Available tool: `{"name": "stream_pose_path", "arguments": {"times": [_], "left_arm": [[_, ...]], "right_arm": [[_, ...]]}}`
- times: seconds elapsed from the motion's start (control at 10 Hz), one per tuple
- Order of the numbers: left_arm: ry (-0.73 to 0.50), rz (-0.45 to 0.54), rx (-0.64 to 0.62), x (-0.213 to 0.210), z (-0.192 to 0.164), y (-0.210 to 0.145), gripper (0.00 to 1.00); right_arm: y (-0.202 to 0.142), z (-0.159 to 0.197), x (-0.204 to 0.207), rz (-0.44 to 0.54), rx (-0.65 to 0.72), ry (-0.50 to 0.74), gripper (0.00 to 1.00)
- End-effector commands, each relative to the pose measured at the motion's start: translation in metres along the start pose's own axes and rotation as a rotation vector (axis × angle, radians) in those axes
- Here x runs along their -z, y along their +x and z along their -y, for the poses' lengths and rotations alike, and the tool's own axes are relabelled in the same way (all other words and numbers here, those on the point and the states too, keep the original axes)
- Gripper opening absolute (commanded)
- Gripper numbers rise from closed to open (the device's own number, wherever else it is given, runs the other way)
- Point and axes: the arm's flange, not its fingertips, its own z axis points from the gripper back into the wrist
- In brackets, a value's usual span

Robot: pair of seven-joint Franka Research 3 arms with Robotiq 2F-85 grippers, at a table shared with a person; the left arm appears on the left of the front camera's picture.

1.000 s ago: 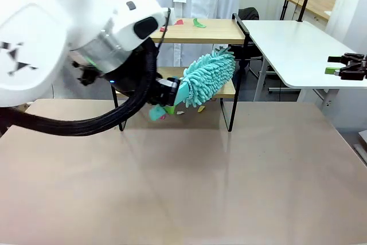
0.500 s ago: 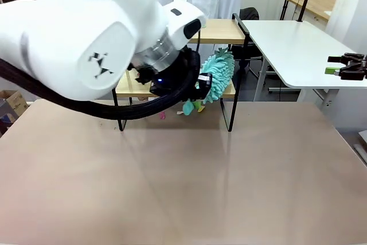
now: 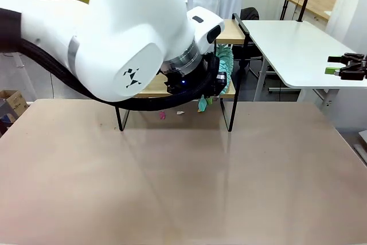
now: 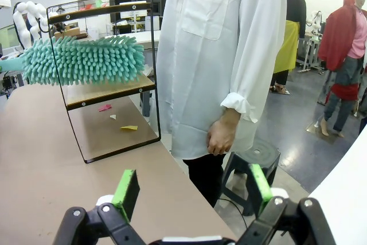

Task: Clean the shelf.
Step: Clean the specific section of the Shelf indicated by the human with the Duster.

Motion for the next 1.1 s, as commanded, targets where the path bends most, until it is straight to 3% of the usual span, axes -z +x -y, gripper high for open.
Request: {"name": "stream_pose_path", "arguments": {"times": [0.0,0.5,0.6,1.0], "left_arm": [[0.014,0.023,-0.023,0.017,0.017,0.006,0.13],[0.035,-0.042,-0.036,0.048,0.017,-0.002,0.13],[0.016,-0.043,-0.027,0.036,0.002,-0.003,0.13],[0.027,-0.093,-0.029,0.038,-0.006,-0.003,0.13]], "right_arm": [[0.004,0.0,0.002,-0.003,-0.007,-0.002,1.0],[0.004,0.0,0.002,-0.003,-0.007,-0.002,1.0],[0.004,0.0,0.002,-0.003,-0.007,-0.002,1.0],[0.004,0.0,0.002,-0.003,-0.007,-0.002,1.0]]}}
